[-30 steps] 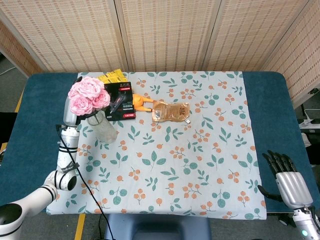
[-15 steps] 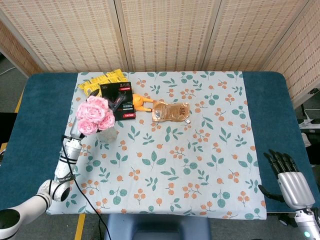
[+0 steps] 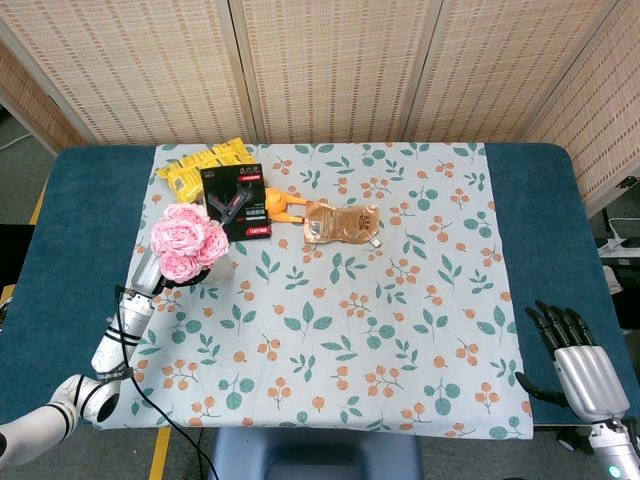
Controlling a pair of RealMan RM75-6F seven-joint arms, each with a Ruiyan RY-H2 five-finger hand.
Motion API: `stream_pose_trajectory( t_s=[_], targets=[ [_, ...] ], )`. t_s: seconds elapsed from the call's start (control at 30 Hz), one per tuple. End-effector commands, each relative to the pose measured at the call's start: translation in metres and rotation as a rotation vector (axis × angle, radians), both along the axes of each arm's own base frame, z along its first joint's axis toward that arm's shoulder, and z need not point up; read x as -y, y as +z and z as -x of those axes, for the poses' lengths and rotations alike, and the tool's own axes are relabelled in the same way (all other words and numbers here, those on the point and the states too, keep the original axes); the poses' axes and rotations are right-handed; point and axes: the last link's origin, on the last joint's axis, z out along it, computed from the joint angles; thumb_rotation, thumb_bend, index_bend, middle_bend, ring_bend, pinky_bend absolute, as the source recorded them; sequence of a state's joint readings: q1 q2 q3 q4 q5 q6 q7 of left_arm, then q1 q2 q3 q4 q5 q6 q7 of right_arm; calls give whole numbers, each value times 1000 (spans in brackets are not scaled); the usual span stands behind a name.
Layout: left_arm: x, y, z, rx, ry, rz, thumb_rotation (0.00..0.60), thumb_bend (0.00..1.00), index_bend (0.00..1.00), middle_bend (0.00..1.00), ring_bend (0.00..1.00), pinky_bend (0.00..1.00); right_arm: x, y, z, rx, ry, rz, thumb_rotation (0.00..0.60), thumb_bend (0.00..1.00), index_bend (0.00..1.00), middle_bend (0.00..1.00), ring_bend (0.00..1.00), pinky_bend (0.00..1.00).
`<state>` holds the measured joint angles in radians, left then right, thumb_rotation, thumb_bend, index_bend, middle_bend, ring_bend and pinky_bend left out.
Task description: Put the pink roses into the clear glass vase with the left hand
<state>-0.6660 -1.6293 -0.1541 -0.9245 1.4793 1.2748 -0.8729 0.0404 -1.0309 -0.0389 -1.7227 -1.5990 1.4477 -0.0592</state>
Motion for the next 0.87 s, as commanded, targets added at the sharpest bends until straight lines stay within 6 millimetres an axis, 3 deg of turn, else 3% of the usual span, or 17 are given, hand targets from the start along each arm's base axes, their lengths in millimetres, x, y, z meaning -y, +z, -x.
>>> stream_pose_trajectory(
  t_s=[0.03, 0.2, 0.4, 0.5, 0.6, 0.67, 0.73, 0.87],
  targets=[
    [1, 6, 10, -33, 35, -21, 600, 309, 0, 0, 0, 3, 0, 0, 0, 0, 1, -6, 477, 186, 0, 0, 0, 0],
    [9, 15, 33, -115, 81, -43, 600, 308, 0, 0, 0, 2, -1, 1, -1, 5, 8, -1, 477, 187, 0, 0, 0, 0],
    [40, 28, 76, -263, 158, -85, 600, 298, 0, 0, 0, 3, -1, -2, -1, -1, 11, -16, 477, 186, 0, 0, 0, 0],
    [75, 36, 102, -464, 168, -108, 600, 302, 0, 0, 0, 1, -2, -3, -2, -13, 10, -22, 478, 186, 0, 0, 0, 0],
    [130, 41, 125, -691, 182, -116, 600, 311, 0, 0, 0, 2, -2, -2, -1, -26, 7, -11, 477, 186, 0, 0, 0, 0],
    [165, 41, 129, -755, 214, -115, 600, 311, 0, 0, 0, 3, -2, -3, -1, -36, 3, -4, 477, 186, 0, 0, 0, 0],
    [182, 39, 127, -808, 217, -105, 600, 312, 0, 0, 0, 3, -1, -5, -1, -39, 1, -6, 476, 186, 0, 0, 0, 0],
    [185, 39, 125, -824, 216, -94, 600, 321, 0, 0, 0, 3, 0, -6, -1, -42, 2, -7, 476, 186, 0, 0, 0, 0]
  ],
)
